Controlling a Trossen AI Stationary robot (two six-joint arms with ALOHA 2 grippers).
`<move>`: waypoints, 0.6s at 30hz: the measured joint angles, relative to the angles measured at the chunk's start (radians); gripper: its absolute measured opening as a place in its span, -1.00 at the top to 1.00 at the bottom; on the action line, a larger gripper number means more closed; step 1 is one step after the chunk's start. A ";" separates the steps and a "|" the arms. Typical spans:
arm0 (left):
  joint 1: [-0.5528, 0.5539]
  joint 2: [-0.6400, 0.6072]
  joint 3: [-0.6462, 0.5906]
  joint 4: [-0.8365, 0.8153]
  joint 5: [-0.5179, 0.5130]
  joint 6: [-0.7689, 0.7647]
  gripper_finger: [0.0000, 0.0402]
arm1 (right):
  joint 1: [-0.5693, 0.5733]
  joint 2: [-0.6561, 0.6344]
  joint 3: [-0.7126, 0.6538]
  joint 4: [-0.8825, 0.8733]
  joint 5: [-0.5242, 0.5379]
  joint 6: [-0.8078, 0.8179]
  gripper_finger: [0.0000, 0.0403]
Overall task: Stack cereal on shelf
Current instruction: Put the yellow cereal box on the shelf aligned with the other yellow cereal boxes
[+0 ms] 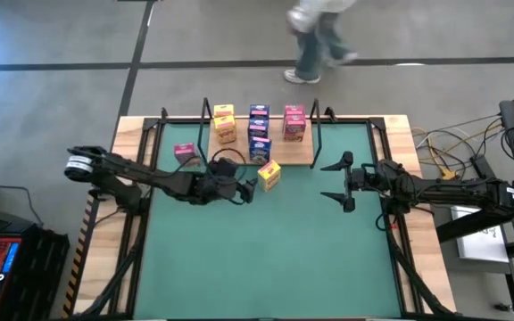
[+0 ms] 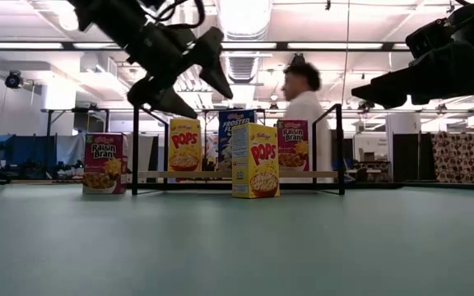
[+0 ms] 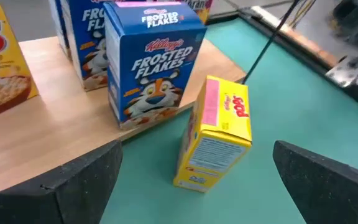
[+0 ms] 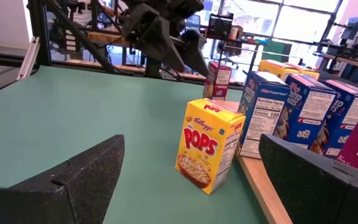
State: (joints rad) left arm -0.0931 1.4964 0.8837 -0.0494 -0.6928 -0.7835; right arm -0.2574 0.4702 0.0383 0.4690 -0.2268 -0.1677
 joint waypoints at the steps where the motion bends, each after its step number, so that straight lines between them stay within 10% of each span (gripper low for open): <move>1: 0.001 0.012 0.020 -0.017 0.000 0.002 -0.99 | 0.000 0.000 0.000 0.000 0.000 0.000 -0.79; 18: 0.060 0.208 0.325 -0.295 0.115 0.011 -0.99 | 0.000 0.004 0.000 -0.017 0.000 0.000 -0.79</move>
State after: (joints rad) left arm -0.0330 1.7048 1.2089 -0.3443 -0.5776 -0.7727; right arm -0.2575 0.4744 0.0383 0.4522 -0.2264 -0.1677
